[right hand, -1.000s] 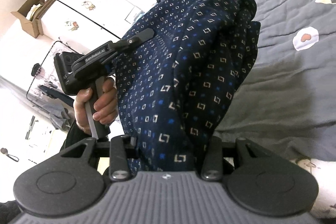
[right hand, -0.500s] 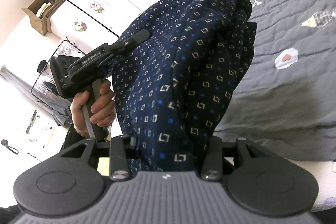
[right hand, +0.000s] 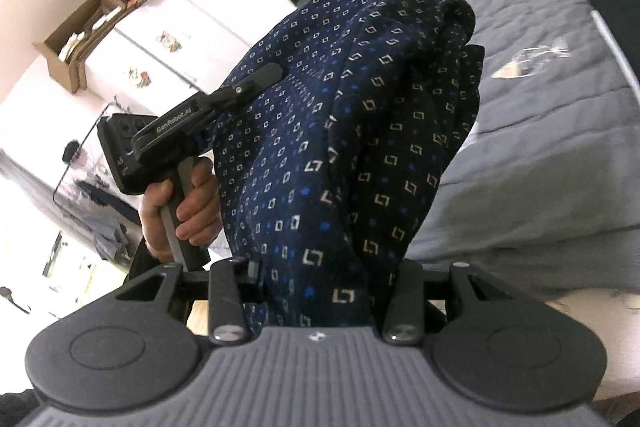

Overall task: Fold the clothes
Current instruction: 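Lift and carry the bundle with both grippers toward the black clothes stack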

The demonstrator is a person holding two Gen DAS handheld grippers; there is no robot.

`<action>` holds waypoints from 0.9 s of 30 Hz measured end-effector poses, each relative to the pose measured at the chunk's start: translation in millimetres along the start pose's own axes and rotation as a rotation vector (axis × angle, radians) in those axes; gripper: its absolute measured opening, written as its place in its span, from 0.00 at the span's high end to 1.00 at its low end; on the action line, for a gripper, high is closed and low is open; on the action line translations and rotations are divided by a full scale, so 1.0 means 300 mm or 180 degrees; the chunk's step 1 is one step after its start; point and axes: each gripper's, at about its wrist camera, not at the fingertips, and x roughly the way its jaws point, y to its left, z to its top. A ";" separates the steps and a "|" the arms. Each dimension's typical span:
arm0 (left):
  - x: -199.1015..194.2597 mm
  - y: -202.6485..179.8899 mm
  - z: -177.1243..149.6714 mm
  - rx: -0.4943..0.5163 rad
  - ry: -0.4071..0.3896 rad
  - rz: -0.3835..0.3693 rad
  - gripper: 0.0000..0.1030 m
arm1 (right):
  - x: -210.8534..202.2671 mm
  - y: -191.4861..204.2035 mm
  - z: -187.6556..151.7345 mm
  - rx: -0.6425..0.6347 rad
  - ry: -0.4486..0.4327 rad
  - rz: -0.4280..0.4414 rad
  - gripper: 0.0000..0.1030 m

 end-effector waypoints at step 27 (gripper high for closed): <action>1.085 -0.334 0.119 -0.0018 0.0360 -0.0148 0.79 | -0.602 -0.648 0.483 0.0147 -0.0148 -0.0528 0.58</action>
